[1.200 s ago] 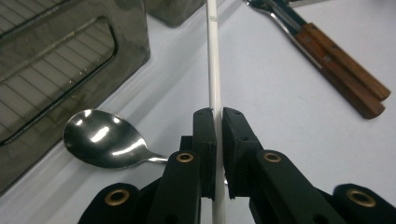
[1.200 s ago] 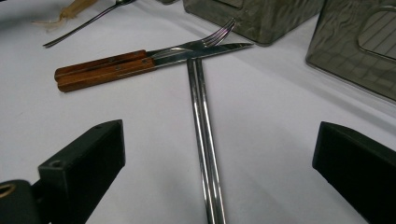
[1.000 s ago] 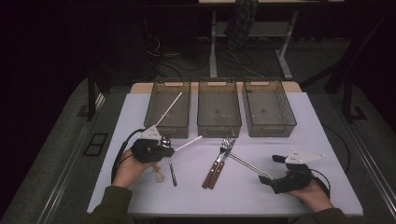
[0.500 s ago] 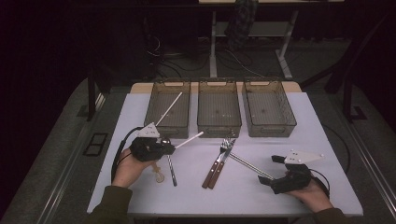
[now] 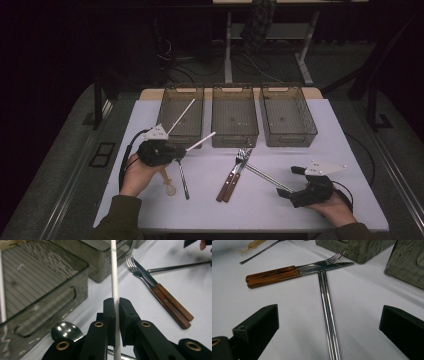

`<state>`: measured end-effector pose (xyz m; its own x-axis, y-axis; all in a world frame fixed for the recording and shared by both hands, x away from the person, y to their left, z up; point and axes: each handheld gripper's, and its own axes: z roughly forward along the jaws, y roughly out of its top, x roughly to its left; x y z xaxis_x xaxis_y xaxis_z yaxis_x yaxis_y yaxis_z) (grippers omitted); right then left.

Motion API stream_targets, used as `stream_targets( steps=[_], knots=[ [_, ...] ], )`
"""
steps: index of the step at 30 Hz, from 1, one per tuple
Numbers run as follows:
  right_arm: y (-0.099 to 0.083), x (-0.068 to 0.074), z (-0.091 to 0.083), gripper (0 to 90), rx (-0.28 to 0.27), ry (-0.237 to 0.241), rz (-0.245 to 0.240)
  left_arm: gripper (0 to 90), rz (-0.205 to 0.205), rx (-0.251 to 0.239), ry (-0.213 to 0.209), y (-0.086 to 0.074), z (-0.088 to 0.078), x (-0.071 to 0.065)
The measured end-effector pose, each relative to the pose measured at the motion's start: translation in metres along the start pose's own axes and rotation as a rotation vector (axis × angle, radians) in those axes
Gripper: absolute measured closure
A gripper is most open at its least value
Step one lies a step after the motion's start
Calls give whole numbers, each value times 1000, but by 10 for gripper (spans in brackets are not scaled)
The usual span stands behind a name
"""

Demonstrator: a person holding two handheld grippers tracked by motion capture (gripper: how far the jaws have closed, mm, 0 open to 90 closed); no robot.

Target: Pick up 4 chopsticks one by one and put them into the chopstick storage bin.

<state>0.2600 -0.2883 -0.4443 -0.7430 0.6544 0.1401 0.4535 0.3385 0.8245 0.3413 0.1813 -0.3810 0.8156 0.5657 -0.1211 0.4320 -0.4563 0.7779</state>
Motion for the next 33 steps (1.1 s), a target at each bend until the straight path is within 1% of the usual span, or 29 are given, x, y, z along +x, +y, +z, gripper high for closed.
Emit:
stream_targets(
  steps=[4,8,11,14,16,20,23,26,30,32,33],
  knots=[
    [0,-1,0,22,-5,-2,9,838,-15,-15,8,4,-2,4],
    [0,-4,0,23,-12,-1,22,838,-30,-10,13,7,-1,8],
    [0,-4,0,23,-18,5,22,838,-38,-5,29,11,-1,12],
    [1,-3,-1,23,-24,9,15,838,-68,-27,31,16,-1,18],
    [1,-3,-2,23,-28,12,17,838,-74,-29,37,21,-2,21],
    [3,-4,-3,23,-37,8,24,838,-77,-29,43,32,-2,27],
    [3,-4,-2,22,-24,0,23,838,-76,-22,47,41,0,32],
    [3,-4,-3,22,-32,-2,27,838,-79,-19,46,48,2,36],
    [3,-6,-4,23,-39,-6,39,838,-78,-3,54,55,6,41],
    [3,-6,-3,22,-41,-7,44,838,-72,3,65,57,8,44],
    [3,-7,-3,22,-40,-9,41,838,-75,3,67,58,9,45]
  ],
)
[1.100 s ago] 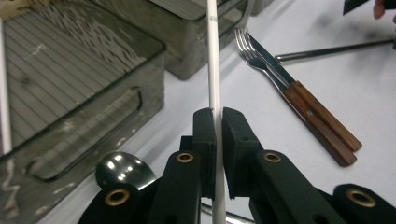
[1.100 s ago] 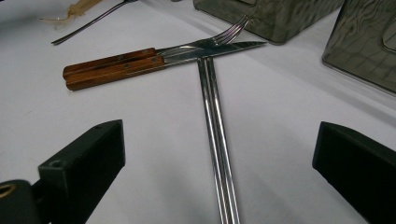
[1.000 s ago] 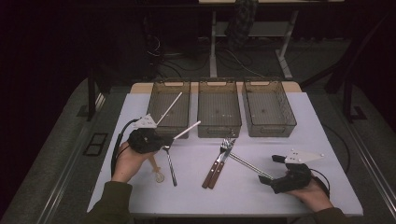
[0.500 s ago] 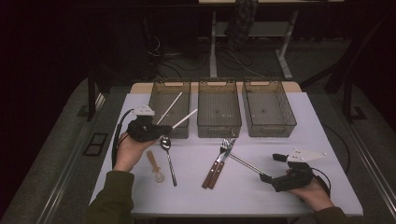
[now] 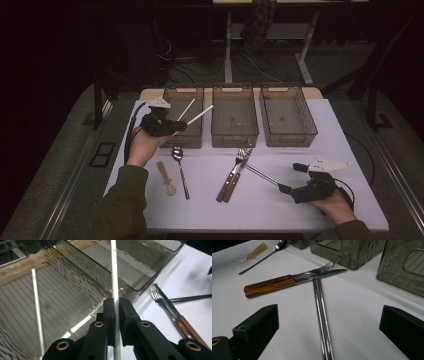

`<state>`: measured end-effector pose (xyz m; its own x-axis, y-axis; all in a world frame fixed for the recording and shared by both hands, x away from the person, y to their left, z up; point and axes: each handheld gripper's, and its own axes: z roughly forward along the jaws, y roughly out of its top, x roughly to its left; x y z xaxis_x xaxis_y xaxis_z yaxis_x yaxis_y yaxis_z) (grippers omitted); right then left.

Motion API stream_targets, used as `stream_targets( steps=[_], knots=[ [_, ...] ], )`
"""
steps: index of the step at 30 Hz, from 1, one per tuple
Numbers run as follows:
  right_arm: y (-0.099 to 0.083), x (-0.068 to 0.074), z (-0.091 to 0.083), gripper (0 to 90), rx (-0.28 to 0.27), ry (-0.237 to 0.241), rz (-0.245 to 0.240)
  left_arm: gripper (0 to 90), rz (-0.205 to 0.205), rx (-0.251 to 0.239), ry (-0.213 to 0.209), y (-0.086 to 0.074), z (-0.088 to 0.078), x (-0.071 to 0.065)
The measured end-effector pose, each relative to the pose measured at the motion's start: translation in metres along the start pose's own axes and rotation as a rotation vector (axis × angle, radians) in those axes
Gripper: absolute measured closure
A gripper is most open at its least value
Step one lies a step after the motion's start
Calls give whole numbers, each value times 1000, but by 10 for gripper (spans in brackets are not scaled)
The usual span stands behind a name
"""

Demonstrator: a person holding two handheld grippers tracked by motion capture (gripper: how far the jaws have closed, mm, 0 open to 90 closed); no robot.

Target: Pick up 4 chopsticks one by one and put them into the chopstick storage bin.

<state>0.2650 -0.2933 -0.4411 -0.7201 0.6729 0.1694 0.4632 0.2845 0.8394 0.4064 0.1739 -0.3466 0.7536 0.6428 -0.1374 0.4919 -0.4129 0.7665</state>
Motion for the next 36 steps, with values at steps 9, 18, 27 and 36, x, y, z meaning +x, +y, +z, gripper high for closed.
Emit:
stream_targets(
  steps=[9,18,27,36],
  knots=[
    [-1,0,-3,22,-11,0,9,838,-24,8,28,8,8,12],
    [-3,0,-3,23,-11,2,21,838,-52,7,66,14,16,29],
    [-3,0,-2,23,-7,-5,33,838,-81,-4,104,25,23,47],
    [-4,0,-4,22,-15,-7,39,837,-112,-10,131,37,37,62]
  ],
)
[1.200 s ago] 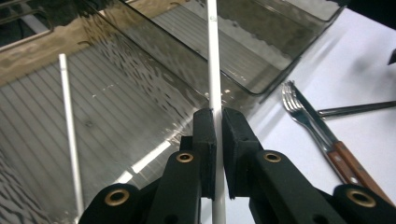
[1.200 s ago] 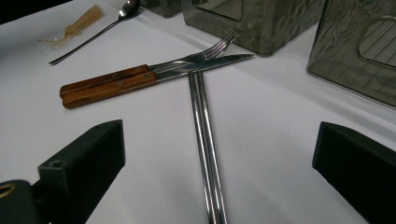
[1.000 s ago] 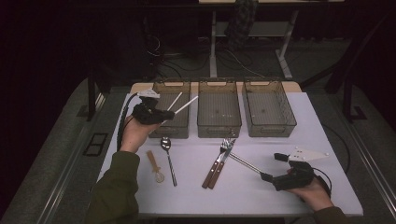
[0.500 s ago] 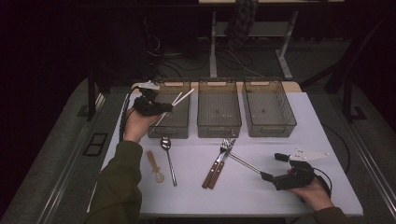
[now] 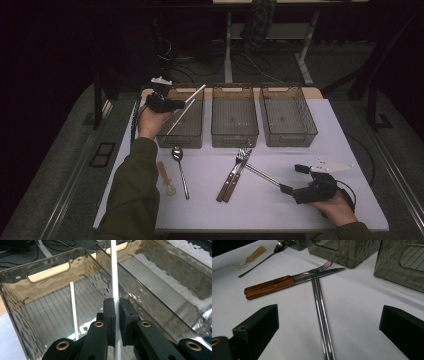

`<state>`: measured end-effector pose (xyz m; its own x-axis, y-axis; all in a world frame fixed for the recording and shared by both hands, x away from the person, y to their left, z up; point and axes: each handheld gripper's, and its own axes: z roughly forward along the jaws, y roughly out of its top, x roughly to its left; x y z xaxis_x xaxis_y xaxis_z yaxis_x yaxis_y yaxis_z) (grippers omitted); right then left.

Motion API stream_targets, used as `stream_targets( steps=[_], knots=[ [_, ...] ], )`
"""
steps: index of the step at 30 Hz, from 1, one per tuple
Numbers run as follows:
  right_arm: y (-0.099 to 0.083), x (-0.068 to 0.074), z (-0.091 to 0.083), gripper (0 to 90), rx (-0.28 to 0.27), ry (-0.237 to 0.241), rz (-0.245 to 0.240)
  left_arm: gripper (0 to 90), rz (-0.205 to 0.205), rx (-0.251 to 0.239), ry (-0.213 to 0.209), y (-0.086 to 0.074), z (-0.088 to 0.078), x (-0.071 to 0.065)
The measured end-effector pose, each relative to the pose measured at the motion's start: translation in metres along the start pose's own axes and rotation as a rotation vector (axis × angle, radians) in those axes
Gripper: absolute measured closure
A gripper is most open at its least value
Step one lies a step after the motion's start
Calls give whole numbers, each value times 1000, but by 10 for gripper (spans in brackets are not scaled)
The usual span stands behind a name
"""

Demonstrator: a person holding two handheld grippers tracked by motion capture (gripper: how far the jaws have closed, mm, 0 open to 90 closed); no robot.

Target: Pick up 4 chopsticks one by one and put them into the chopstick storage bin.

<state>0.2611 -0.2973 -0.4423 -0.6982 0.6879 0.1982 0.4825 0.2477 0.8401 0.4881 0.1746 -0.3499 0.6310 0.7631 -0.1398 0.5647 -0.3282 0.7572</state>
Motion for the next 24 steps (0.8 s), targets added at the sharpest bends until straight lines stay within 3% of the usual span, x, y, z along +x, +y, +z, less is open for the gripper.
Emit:
stream_targets(
  steps=[11,16,21,24],
  knots=[
    [0,0,-2,23,-7,5,6,837,-69,13,40,-6,23,8],
    [0,-1,-3,22,-13,4,5,836,-94,57,85,-9,30,10],
    [-1,0,-4,22,-15,3,8,834,-101,77,100,-12,35,11],
    [-1,0,-4,23,-14,1,9,828,-117,68,85,-12,36,11]
  ],
)
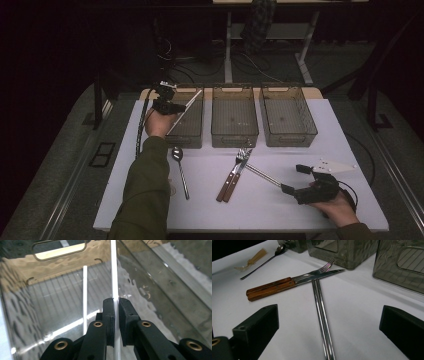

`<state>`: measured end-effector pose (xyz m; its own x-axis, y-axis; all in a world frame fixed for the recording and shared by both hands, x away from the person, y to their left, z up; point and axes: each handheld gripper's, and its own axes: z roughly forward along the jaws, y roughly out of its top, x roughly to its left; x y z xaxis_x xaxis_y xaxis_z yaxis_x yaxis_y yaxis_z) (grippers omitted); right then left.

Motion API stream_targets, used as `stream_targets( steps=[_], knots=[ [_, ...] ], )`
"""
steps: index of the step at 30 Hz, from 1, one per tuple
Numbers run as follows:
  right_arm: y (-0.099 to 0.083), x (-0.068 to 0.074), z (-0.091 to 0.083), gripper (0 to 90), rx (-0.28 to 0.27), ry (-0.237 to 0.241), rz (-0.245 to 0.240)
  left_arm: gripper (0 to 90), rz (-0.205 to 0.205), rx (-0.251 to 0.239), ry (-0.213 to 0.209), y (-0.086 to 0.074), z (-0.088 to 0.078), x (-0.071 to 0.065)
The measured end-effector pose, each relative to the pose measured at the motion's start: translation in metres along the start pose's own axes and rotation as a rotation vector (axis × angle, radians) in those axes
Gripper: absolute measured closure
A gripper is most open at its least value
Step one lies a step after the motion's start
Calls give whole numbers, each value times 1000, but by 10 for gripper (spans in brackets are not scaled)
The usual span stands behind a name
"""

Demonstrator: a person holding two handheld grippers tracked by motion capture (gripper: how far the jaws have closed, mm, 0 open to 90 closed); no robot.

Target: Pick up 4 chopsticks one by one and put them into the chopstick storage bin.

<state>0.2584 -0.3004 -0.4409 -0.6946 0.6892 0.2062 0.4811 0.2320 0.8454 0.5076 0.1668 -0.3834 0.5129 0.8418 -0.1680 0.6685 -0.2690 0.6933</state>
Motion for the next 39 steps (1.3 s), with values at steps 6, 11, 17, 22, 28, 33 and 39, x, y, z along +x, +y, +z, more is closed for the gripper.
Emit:
stream_targets(
  steps=[6,11,17,22,28,33,39],
  knots=[
    [0,0,-1,23,-1,0,-4,696,12,-15,23,1,0,-3],
    [0,0,-1,22,-4,1,-3,641,38,-23,11,1,-4,-7],
    [0,1,-1,22,0,0,-9,570,73,-61,-15,0,-15,-16],
    [0,0,0,22,10,-2,-11,510,100,-79,-45,-2,-26,-23],
    [0,0,1,22,16,-3,-14,459,122,-90,-93,-10,-36,-30],
    [0,0,2,22,18,-6,-19,408,162,-93,-123,-16,-46,-39],
    [0,1,3,22,23,-8,-22,383,195,-124,-147,-24,-62,-50]
  ],
)
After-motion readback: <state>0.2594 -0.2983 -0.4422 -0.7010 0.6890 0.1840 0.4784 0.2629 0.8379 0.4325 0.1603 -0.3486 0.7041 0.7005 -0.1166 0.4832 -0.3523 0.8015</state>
